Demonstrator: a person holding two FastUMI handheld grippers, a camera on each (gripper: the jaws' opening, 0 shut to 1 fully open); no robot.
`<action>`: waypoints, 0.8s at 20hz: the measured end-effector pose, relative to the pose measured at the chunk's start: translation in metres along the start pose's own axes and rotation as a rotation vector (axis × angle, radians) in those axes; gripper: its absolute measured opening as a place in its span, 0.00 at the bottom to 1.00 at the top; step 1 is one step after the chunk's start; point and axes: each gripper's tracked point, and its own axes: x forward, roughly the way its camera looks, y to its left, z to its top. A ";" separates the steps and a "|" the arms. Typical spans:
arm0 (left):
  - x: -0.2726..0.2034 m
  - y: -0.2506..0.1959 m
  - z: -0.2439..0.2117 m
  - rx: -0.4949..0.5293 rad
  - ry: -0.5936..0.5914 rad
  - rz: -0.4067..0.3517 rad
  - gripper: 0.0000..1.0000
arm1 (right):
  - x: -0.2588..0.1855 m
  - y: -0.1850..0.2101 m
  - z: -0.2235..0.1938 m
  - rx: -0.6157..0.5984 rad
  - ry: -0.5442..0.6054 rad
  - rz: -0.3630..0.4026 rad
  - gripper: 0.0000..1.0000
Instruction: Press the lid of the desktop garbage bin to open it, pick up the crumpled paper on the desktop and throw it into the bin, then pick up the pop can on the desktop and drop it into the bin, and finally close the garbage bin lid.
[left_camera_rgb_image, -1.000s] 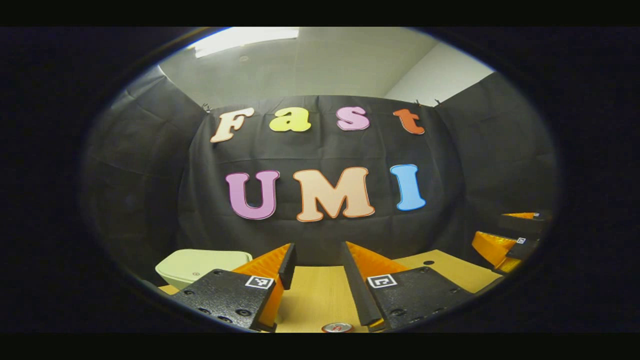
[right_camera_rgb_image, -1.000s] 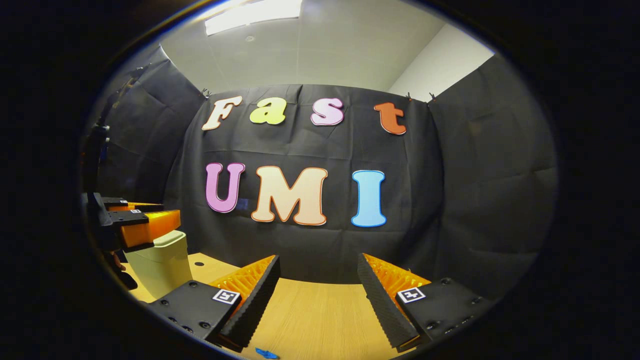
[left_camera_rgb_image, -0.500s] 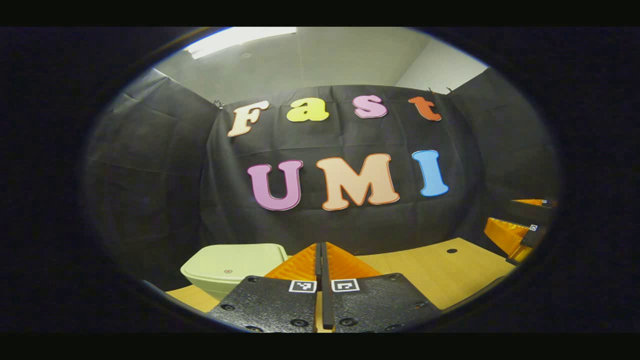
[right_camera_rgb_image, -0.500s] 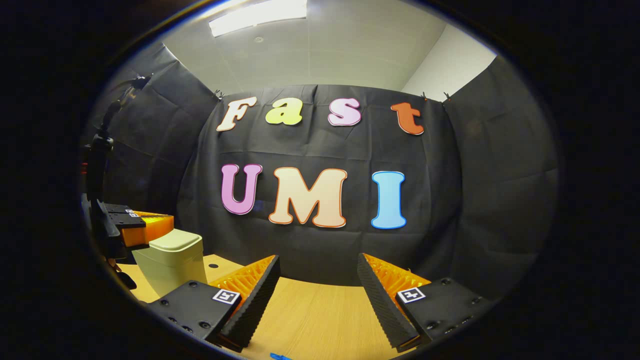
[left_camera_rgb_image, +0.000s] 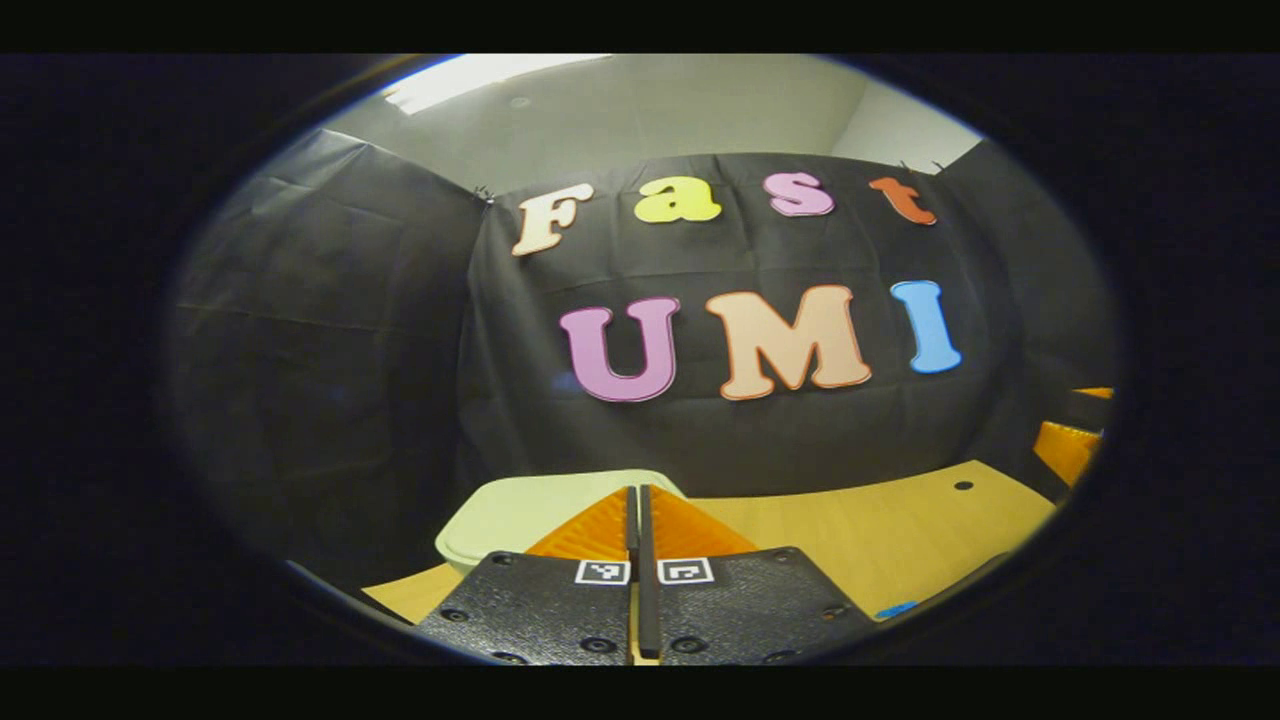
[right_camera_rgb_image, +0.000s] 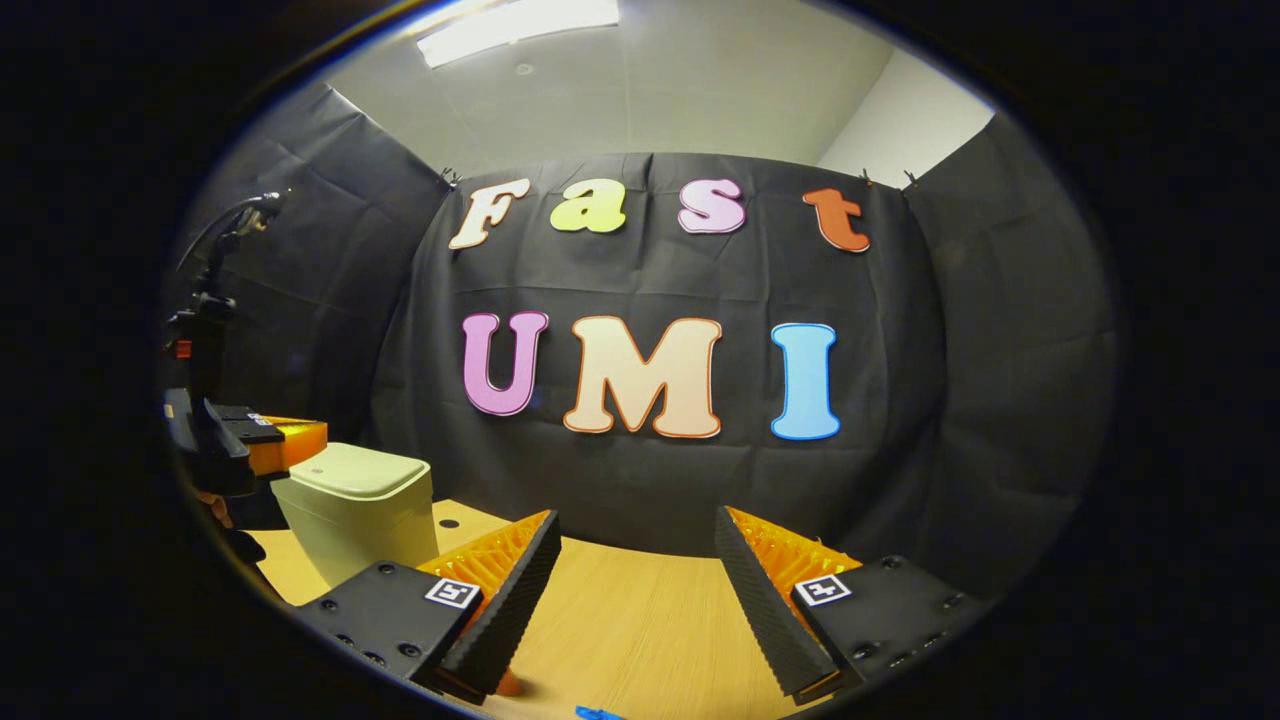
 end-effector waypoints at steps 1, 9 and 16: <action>0.003 0.008 -0.006 -0.002 0.010 0.010 0.00 | -0.002 0.002 -0.002 -0.010 0.005 -0.002 0.98; 0.014 0.031 -0.060 -0.055 0.123 0.028 0.00 | -0.011 0.013 -0.011 -0.031 0.042 -0.031 0.98; 0.015 0.032 -0.050 -0.037 0.023 0.014 0.00 | -0.013 0.012 -0.023 0.011 0.089 -0.013 0.98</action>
